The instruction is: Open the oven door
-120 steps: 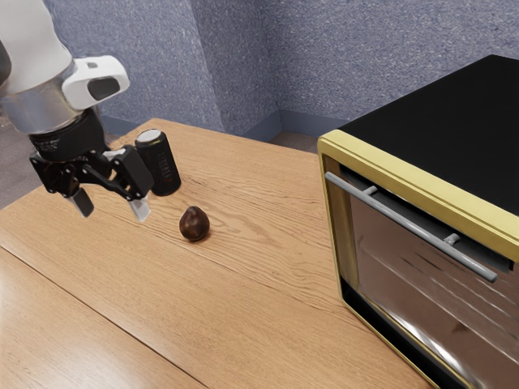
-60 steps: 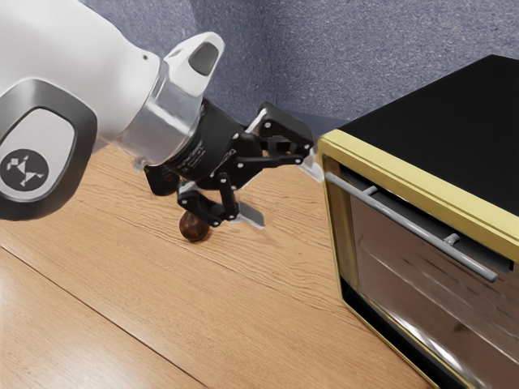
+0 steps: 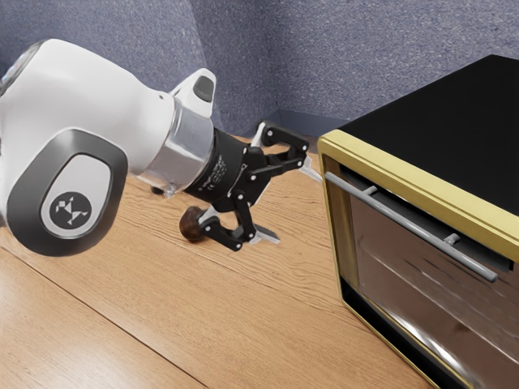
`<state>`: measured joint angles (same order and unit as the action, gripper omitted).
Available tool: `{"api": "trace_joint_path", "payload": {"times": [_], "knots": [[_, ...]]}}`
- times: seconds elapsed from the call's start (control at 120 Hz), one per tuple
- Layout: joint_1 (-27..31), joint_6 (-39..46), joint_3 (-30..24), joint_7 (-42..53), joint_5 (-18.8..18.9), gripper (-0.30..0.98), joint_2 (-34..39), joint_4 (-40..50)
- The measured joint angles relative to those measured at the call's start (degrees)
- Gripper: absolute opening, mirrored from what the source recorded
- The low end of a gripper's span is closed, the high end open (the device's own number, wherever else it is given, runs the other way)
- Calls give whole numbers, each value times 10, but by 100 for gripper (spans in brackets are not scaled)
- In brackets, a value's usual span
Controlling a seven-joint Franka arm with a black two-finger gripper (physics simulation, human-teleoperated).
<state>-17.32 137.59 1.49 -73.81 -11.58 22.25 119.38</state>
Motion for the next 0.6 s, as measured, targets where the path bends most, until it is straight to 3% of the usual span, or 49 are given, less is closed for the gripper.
{"api": "trace_joint_path", "payload": {"times": [0.6], "knots": [[5, 27, -1, -69, 3, 68, -74, -37]]}}
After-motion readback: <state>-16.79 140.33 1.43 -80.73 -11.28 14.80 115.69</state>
